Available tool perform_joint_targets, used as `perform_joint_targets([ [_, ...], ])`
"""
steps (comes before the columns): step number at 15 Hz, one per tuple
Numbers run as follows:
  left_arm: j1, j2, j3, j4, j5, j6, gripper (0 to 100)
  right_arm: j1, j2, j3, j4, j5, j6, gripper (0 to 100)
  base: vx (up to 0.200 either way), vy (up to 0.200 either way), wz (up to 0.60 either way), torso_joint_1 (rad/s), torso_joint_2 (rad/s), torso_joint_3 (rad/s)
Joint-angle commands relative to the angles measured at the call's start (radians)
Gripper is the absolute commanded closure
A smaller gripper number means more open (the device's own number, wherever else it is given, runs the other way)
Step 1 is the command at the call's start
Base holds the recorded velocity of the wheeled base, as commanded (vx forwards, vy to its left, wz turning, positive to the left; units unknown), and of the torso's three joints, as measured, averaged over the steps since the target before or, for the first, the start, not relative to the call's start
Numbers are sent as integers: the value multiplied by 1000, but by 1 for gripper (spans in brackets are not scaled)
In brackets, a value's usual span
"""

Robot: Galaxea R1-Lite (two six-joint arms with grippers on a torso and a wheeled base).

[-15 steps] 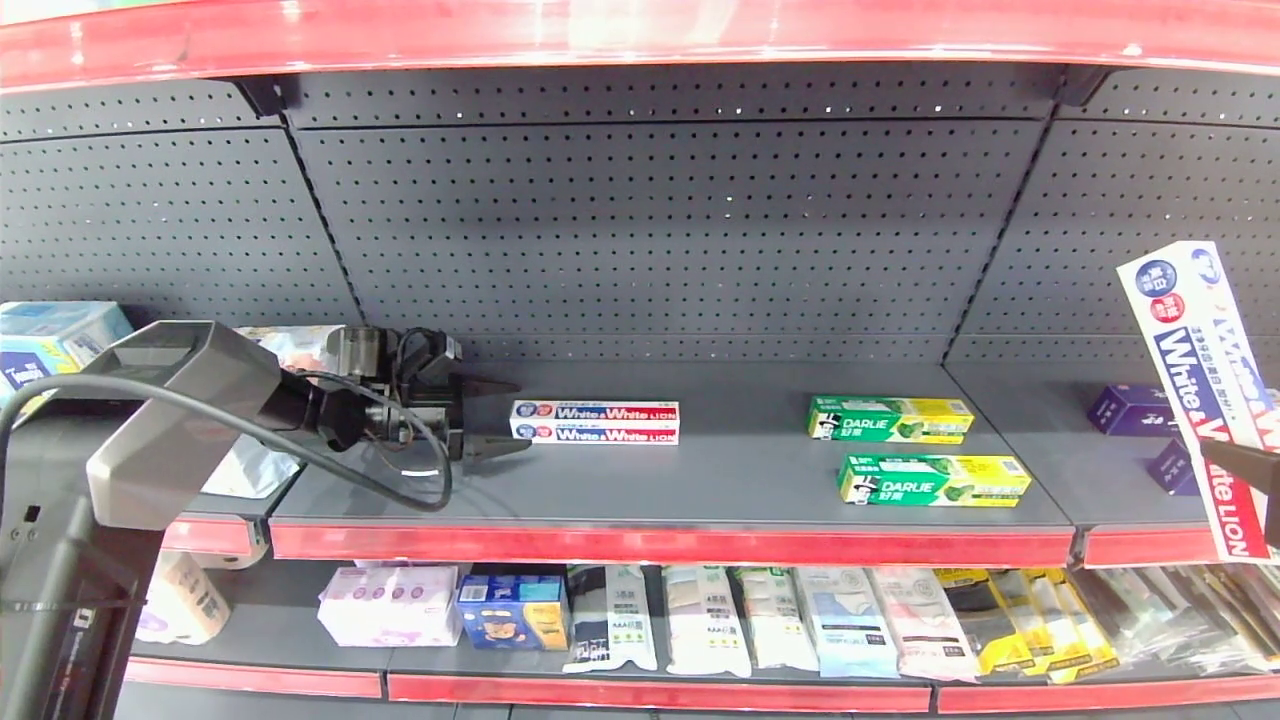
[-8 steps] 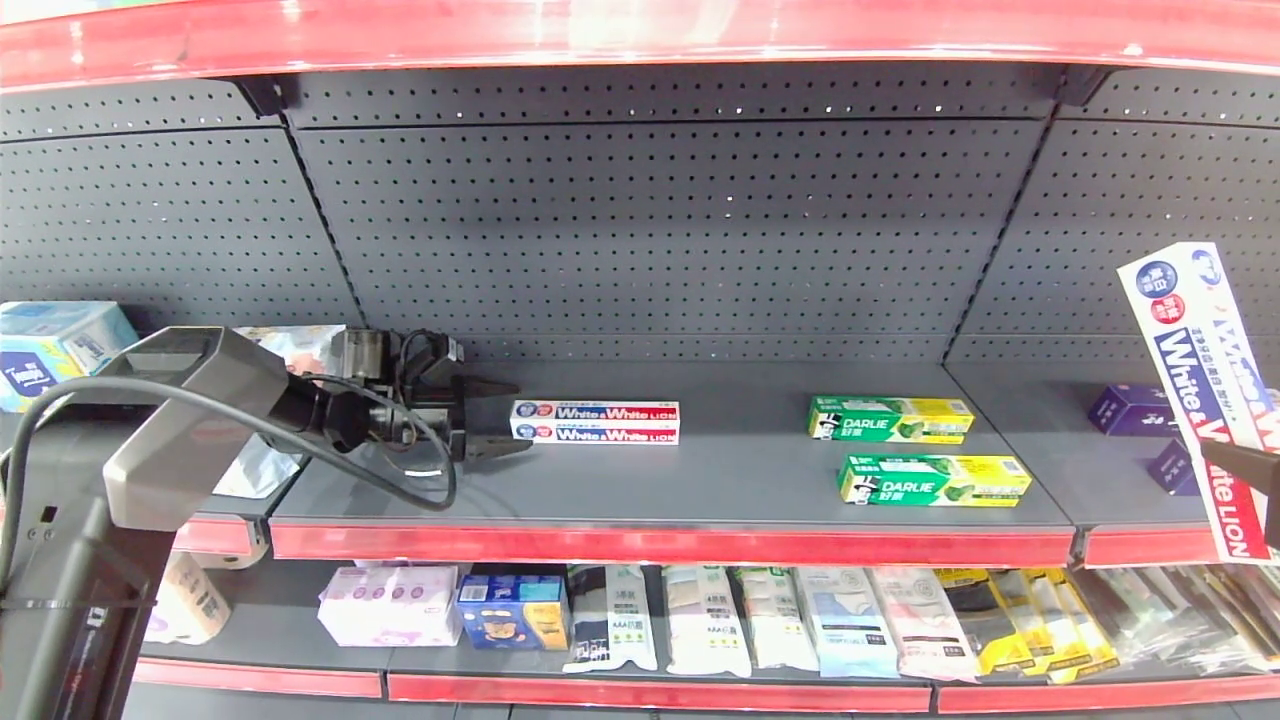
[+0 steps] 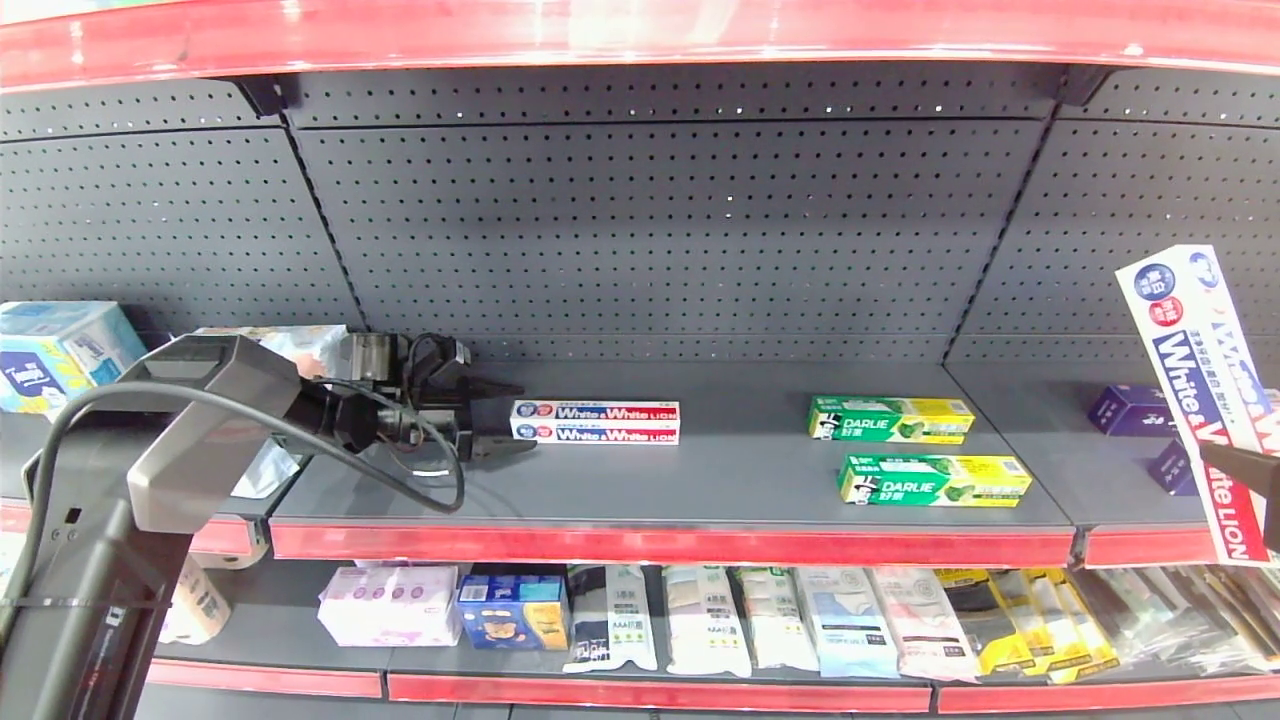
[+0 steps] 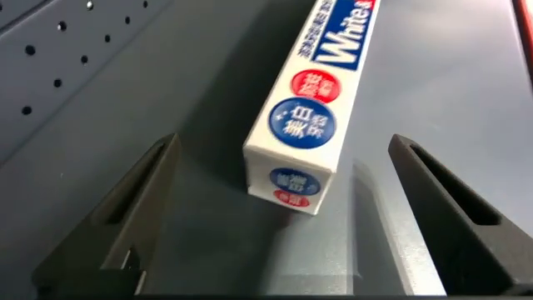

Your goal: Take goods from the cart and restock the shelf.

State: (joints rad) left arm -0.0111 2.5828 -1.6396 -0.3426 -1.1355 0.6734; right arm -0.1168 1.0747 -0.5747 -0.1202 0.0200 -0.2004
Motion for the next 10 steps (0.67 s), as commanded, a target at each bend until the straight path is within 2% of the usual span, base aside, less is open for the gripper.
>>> perform_joint_targets([
  [1,-6,2,-9,-1,5,-8,0,0,-1,10,-1,0,-1,100,0,0,0,0,0,0],
  [4,-9,17,-55,11,22,-25,0,0,2,9,-1,1,-1,100,0,0,0,0,0,0],
  [6,-9,33,-83,11,23,-25,0,0,2,9,-1,1,-1,100,0,0,0,0,0,0],
  [10,-18,42,-85,13,26,-26,0,0,11,9,-1,1,-1,100,0,0,0,0,0,0],
])
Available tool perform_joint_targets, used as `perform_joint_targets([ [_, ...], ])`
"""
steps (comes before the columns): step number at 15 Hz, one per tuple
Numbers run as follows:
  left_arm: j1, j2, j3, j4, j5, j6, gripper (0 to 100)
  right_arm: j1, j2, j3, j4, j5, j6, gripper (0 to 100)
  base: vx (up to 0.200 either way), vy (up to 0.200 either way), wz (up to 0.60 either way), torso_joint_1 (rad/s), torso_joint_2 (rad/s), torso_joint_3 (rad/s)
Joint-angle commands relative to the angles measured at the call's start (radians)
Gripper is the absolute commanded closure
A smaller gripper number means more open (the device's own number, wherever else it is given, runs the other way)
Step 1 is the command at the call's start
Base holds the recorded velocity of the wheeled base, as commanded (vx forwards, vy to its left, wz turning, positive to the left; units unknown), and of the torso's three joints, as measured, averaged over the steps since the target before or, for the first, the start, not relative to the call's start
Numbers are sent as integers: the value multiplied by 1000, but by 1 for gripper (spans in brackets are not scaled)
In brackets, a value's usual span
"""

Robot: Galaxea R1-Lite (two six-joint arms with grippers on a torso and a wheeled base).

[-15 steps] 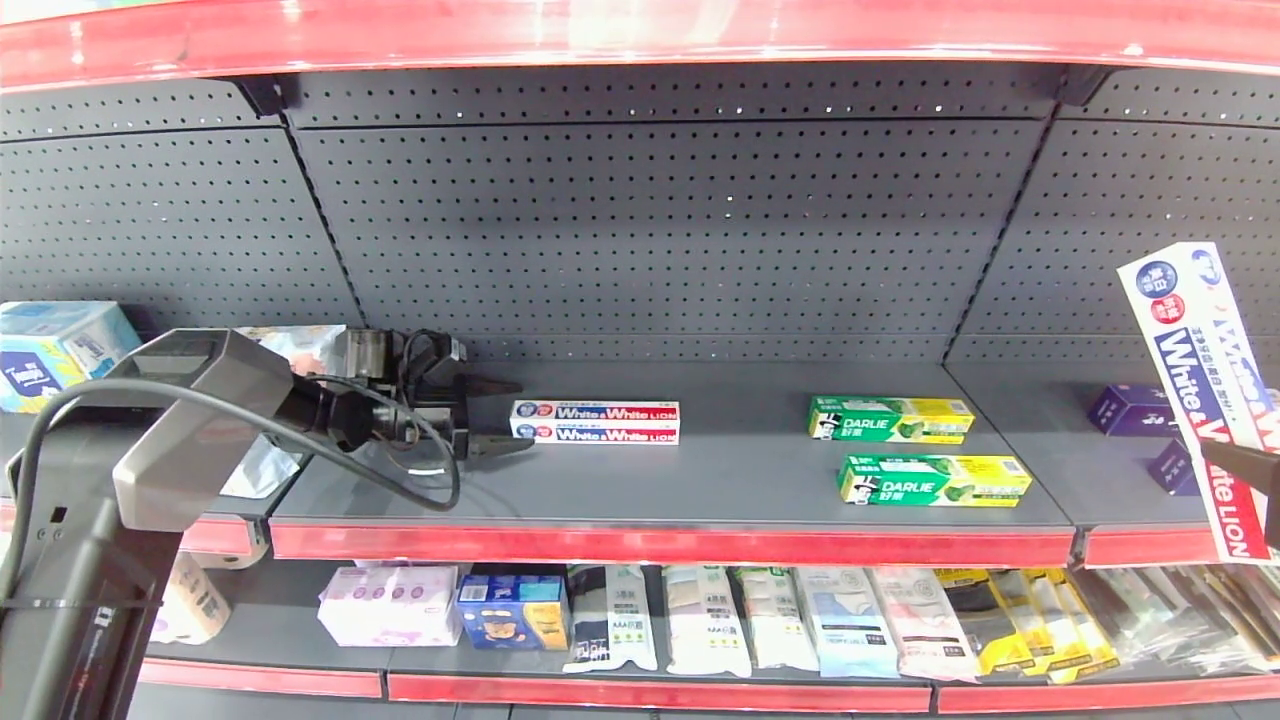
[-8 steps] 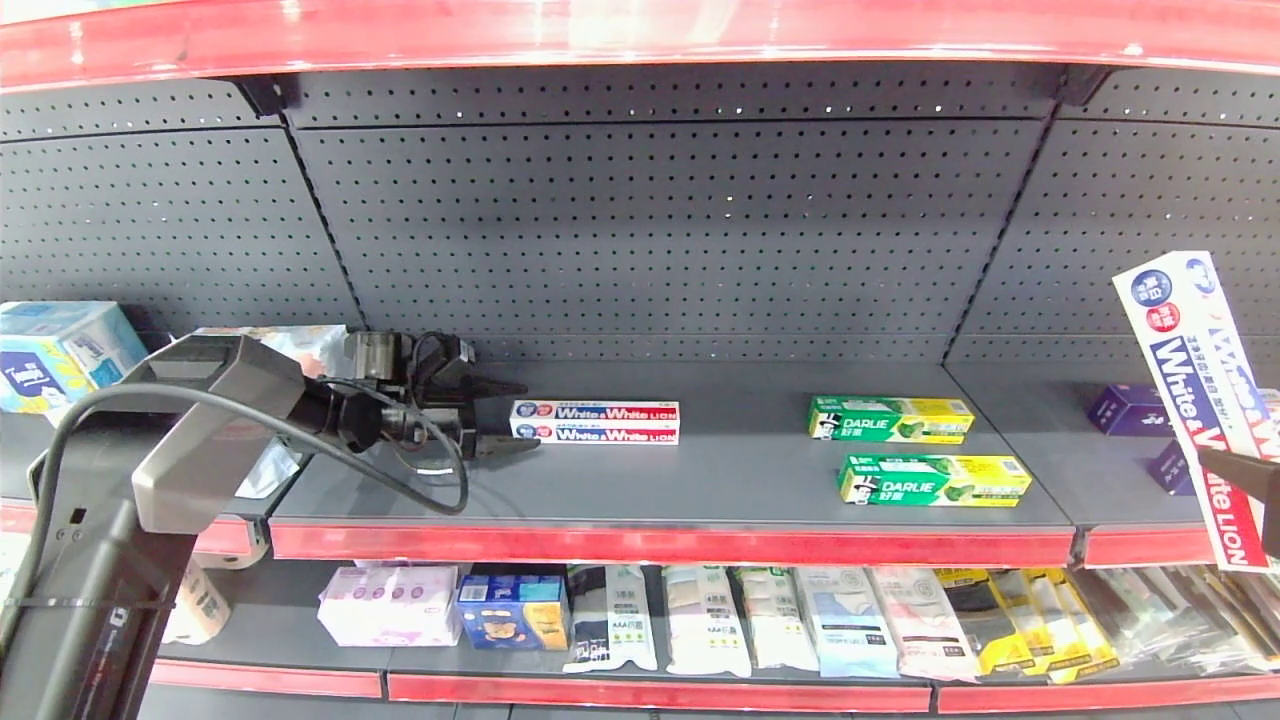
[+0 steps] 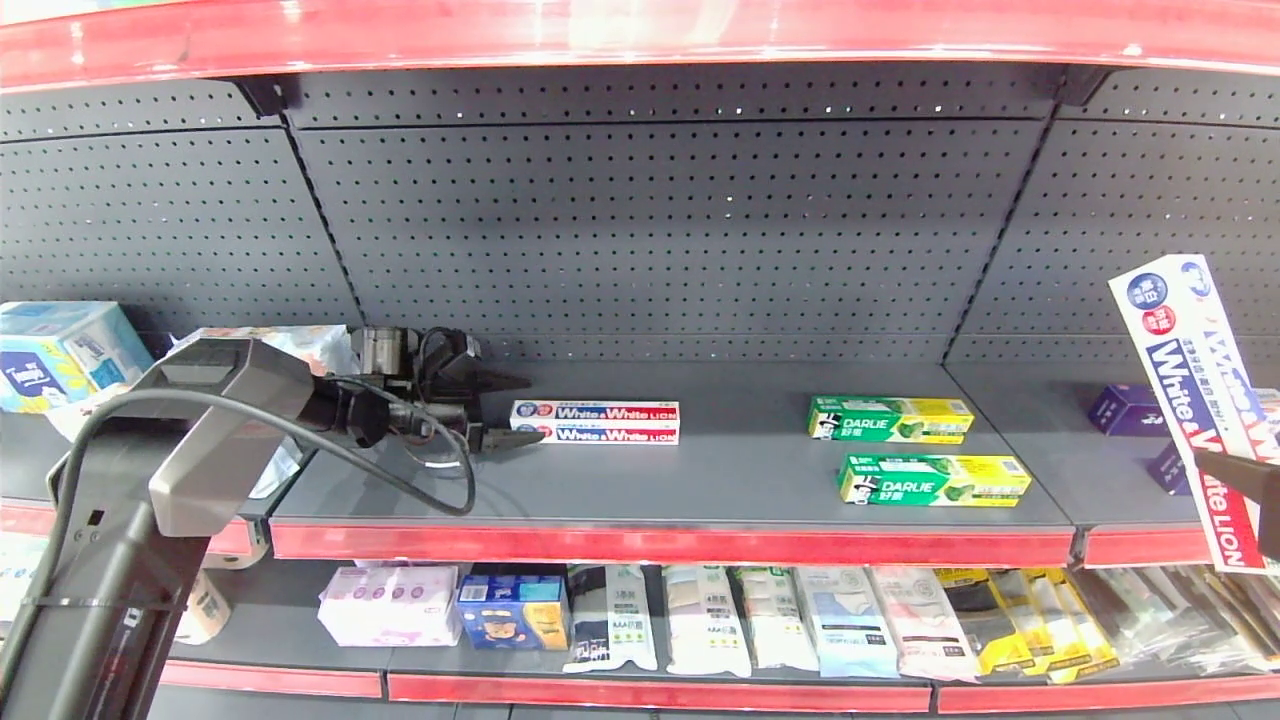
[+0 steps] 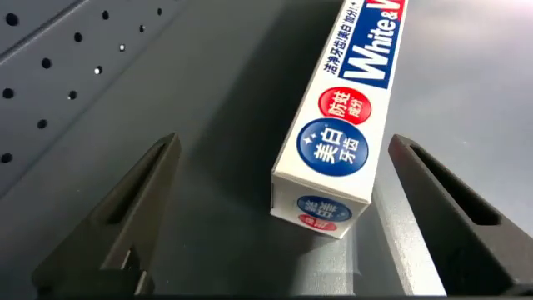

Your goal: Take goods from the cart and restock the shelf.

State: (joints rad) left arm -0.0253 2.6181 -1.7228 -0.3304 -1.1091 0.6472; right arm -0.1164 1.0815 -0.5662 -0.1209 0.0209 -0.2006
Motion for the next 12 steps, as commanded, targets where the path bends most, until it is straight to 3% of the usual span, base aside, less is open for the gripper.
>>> perform_joint_targets([
  [1,-4,11,-1,-1,3,0,0,0,5,0,0,1,0,100,0,0,0,0,0,0],
  [8,-7,13,-21,2,11,-23,0,0,17,0,-2,1,0,100,0,0,0,0,0,0],
  [12,-13,13,-23,14,51,-21,0,1,25,-4,-2,1,0,100,0,0,0,0,0,0],
])
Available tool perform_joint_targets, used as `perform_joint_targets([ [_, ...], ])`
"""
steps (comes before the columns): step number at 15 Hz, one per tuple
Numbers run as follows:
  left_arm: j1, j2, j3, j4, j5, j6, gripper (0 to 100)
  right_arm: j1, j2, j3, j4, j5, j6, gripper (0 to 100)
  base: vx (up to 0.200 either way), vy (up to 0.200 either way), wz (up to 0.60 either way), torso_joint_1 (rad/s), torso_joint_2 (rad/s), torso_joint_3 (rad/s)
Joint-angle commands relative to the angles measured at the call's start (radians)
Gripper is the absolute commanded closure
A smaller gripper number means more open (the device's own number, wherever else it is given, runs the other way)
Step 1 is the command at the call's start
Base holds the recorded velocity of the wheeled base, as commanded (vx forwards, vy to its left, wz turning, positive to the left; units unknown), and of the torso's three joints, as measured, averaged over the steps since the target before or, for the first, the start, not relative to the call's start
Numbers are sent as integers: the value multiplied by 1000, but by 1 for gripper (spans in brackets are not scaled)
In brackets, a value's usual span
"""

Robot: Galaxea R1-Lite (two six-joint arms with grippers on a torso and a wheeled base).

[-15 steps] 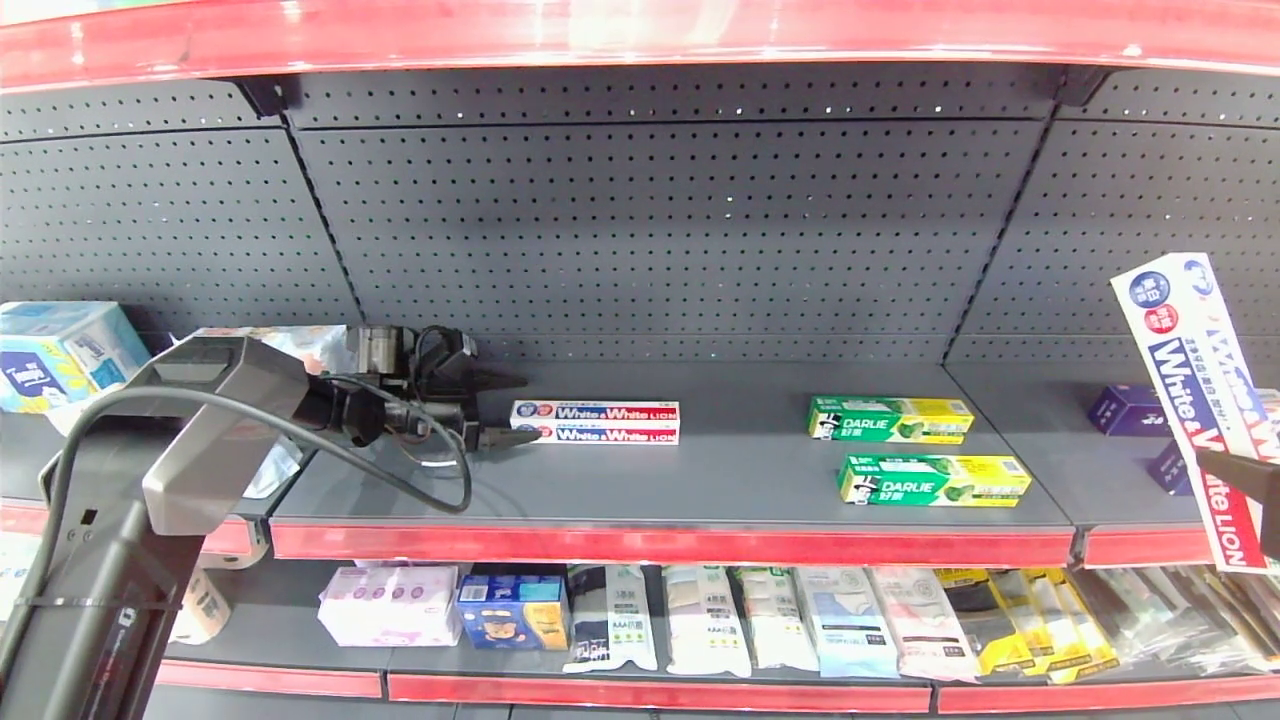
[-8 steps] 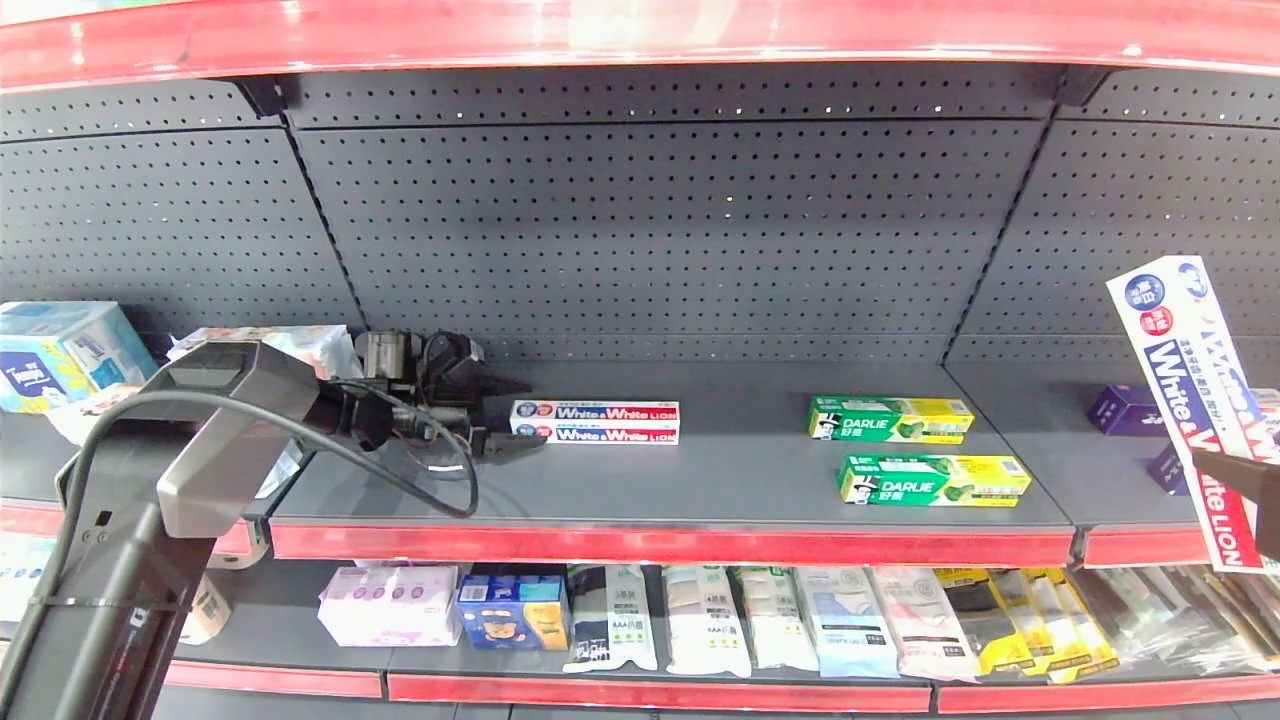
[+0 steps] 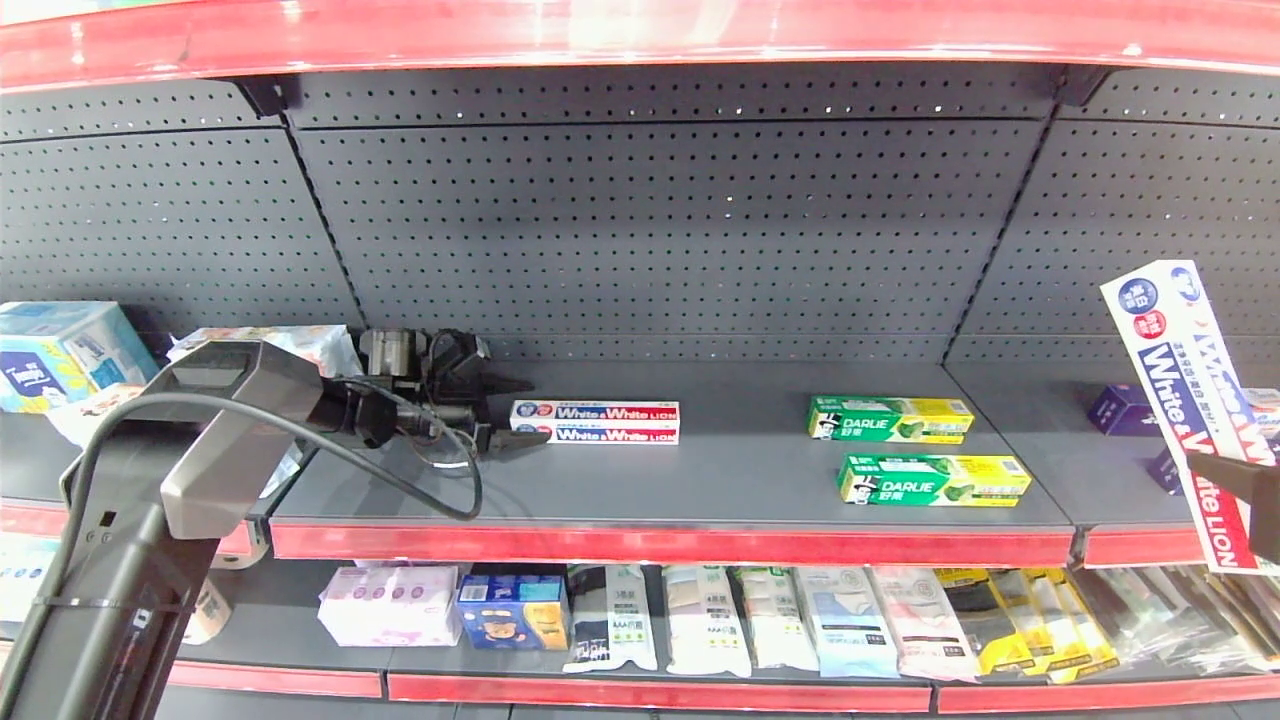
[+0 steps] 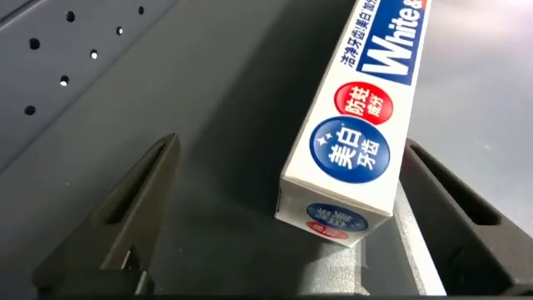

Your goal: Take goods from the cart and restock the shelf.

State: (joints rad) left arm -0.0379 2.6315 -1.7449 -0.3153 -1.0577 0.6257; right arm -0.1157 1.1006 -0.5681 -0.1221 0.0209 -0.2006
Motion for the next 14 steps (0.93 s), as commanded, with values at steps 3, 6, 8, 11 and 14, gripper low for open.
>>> perform_joint_targets([
  [3,1,1,-4,-1,18,-1,0,1,11,-6,-1,2,0,100,0,0,0,0,0,0],
  [6,1,5,-8,-1,18,-3,100,1,15,-6,-1,1,0,100,0,0,0,0,0,0],
  [8,0,7,-13,-1,19,-9,100,1,15,-7,-1,1,0,100,0,0,0,0,0,0],
  [11,0,5,-16,-2,18,-9,100,1,19,-9,-1,2,0,100,0,0,0,0,0,0],
  [14,1,4,-18,-2,18,-9,100,1,18,-9,-1,2,0,100,0,0,0,0,0,0],
])
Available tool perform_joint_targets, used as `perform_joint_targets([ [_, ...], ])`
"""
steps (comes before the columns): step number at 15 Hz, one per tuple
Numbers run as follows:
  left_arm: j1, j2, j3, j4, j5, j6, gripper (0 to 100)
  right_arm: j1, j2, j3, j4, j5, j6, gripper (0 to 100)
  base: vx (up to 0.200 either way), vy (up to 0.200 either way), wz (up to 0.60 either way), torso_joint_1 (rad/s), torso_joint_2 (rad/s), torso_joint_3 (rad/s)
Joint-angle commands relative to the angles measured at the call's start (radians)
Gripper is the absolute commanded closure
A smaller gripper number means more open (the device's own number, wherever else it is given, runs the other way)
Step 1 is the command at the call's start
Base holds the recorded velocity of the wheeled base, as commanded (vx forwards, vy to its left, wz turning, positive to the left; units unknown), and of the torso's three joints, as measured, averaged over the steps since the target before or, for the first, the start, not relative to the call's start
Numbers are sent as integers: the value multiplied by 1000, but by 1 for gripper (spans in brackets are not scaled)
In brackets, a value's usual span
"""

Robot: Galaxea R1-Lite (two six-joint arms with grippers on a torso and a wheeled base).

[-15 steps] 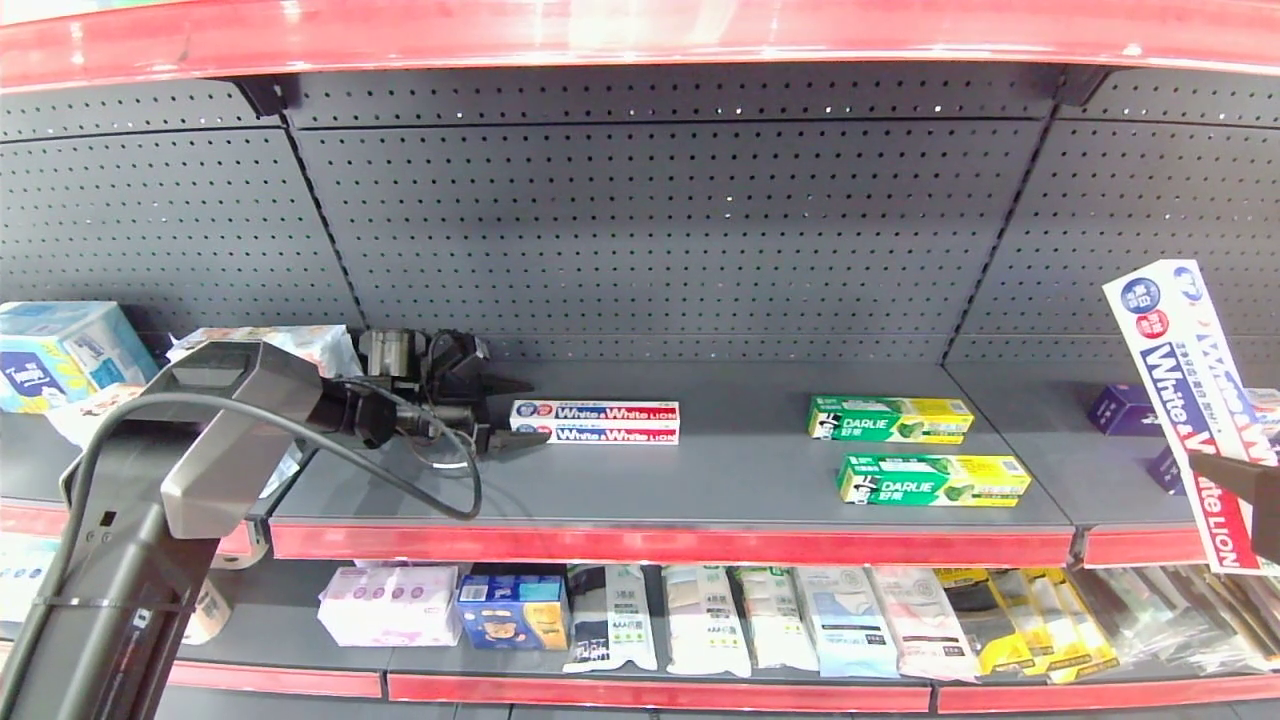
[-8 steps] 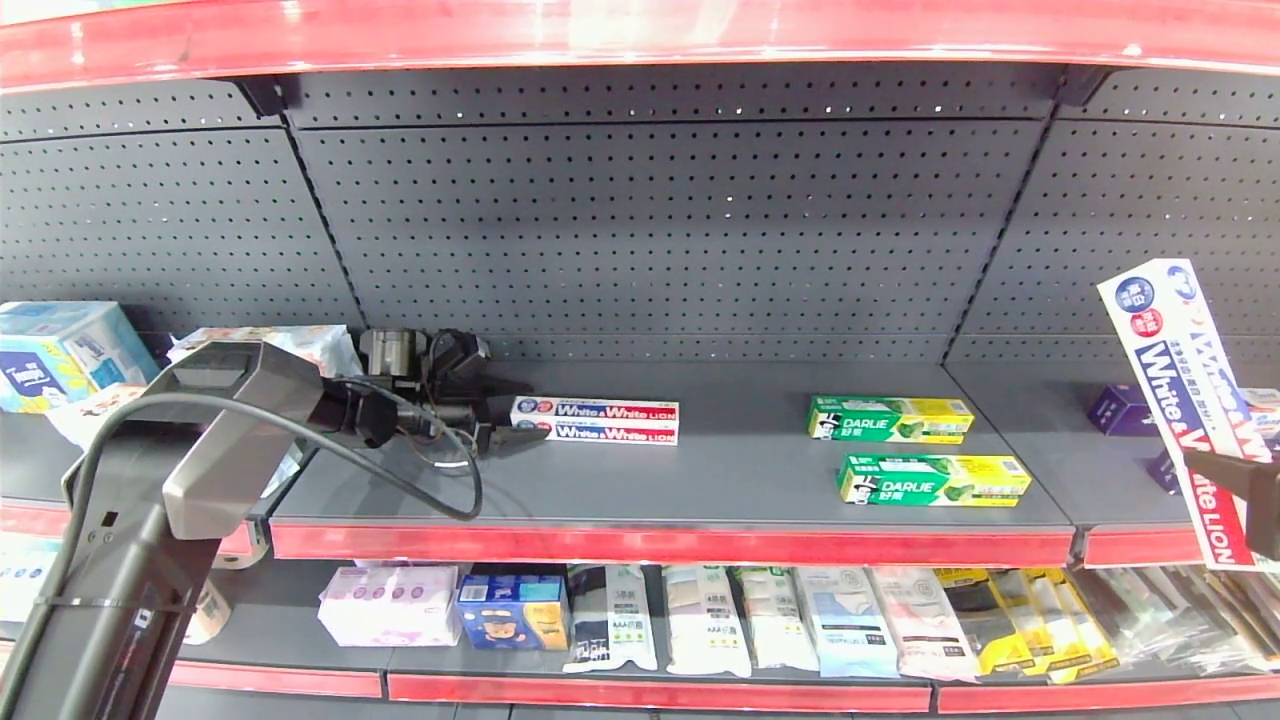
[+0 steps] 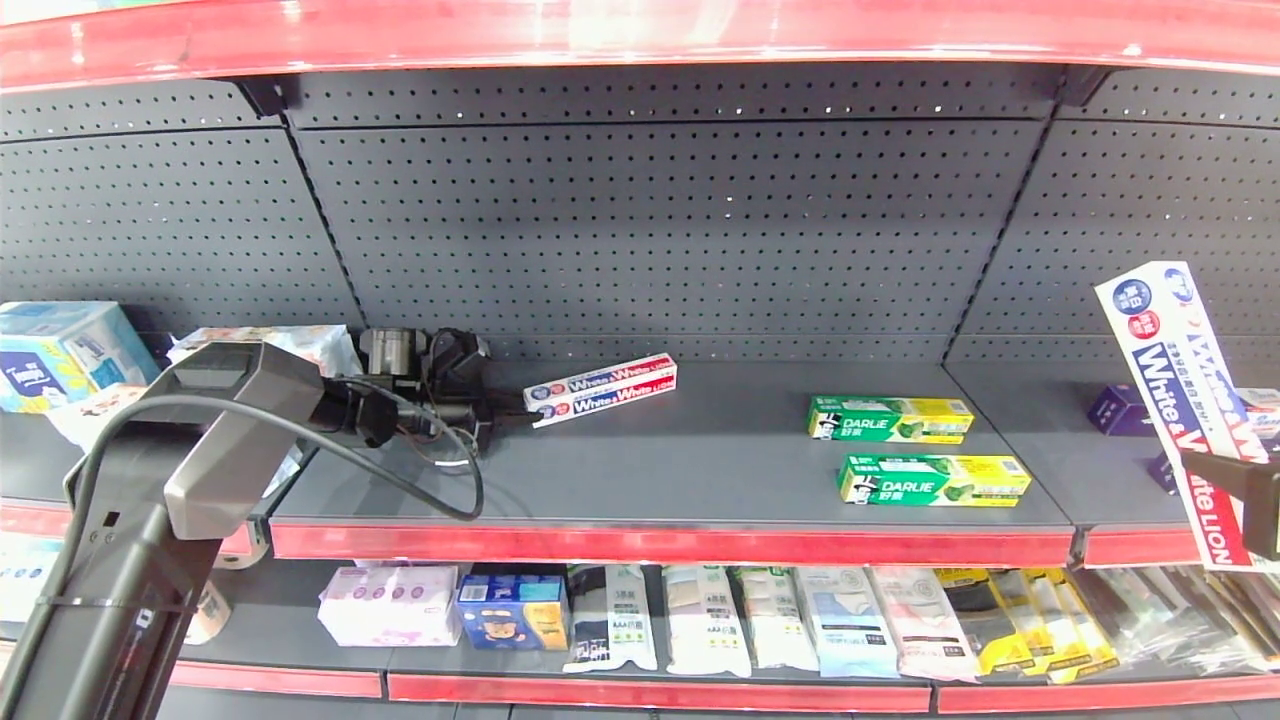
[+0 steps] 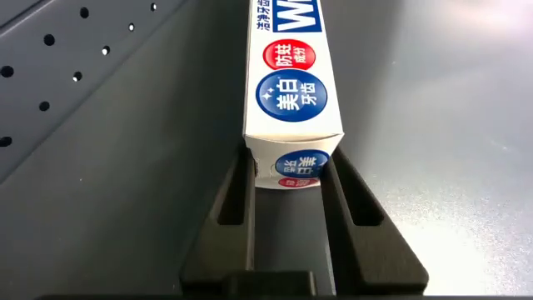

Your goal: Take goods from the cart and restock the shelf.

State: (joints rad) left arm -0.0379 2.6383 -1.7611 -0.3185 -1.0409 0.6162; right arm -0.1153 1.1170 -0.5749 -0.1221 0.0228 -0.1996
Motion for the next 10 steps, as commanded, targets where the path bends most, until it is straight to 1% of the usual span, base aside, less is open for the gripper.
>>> perform_joint_targets([
  [1,0,-4,-1,-1,-5,-1,100,0,1,-2,-1,2,-1,100,0,0,0,0,0,0],
  [3,1,-8,0,1,-18,-1,100,0,3,-5,-1,2,-1,100,0,0,0,0,0,0],
  [5,1,-12,3,1,-62,2,100,0,4,-2,-1,2,-1,100,0,0,0,0,0,0],
  [6,1,-21,11,3,-74,4,100,0,9,-5,-1,2,0,100,0,0,0,0,0,0],
  [10,3,-32,25,3,-99,4,100,0,29,-14,-10,3,-1,100,0,0,0,0,0,0],
])
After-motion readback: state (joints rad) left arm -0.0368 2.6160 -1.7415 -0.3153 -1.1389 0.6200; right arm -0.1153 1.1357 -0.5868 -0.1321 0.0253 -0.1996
